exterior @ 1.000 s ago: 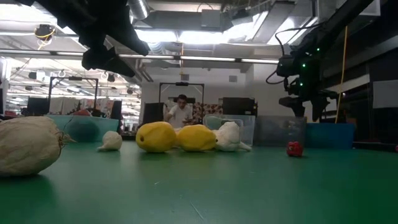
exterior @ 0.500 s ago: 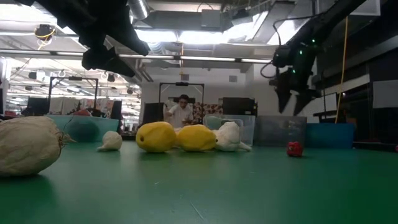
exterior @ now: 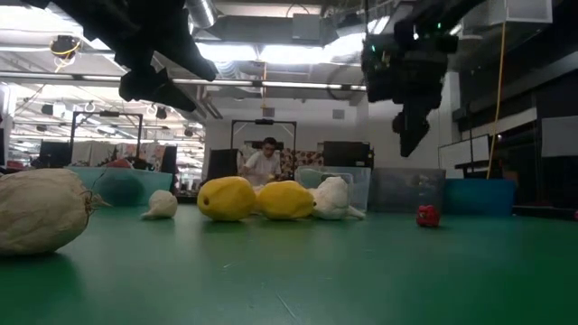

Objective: Sort produce into baskets
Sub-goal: Put the red chili into the white bin

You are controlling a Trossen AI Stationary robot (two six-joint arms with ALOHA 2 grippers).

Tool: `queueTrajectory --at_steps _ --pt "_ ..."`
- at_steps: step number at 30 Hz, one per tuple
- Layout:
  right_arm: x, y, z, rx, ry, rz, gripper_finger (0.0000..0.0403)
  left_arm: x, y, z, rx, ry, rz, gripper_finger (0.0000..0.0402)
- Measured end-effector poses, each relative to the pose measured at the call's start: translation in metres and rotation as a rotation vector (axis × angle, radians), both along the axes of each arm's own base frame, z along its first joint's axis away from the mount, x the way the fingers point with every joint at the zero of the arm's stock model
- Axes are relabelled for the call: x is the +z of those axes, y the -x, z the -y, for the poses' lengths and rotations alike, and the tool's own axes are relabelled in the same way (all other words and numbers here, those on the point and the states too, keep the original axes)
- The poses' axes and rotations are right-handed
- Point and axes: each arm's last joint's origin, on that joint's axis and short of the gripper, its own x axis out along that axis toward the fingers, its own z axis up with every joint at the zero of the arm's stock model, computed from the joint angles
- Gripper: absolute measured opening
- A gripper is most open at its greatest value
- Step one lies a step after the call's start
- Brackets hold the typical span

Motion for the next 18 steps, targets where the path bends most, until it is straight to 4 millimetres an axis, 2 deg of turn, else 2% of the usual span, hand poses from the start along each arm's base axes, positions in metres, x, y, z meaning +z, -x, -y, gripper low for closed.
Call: queueTrajectory --at_steps 4,10,14,18 --pt "-0.001 -0.015 -0.045 0.143 0.206 -0.044 0.0294 0.000 0.000 0.000 0.000 0.000 0.000 0.0349" --pt "-0.006 -0.025 -0.105 0.324 0.475 -0.015 0.0294 0.000 0.000 0.000 0.002 0.002 0.002 0.0349" --pt "-0.013 -0.026 -0.131 0.381 0.551 0.041 0.0294 0.000 0.000 0.000 0.003 0.003 0.002 0.0349" --pt "-0.023 -0.025 -0.145 0.408 0.553 0.084 0.0294 0.000 0.000 0.000 0.003 0.004 0.005 0.0349"
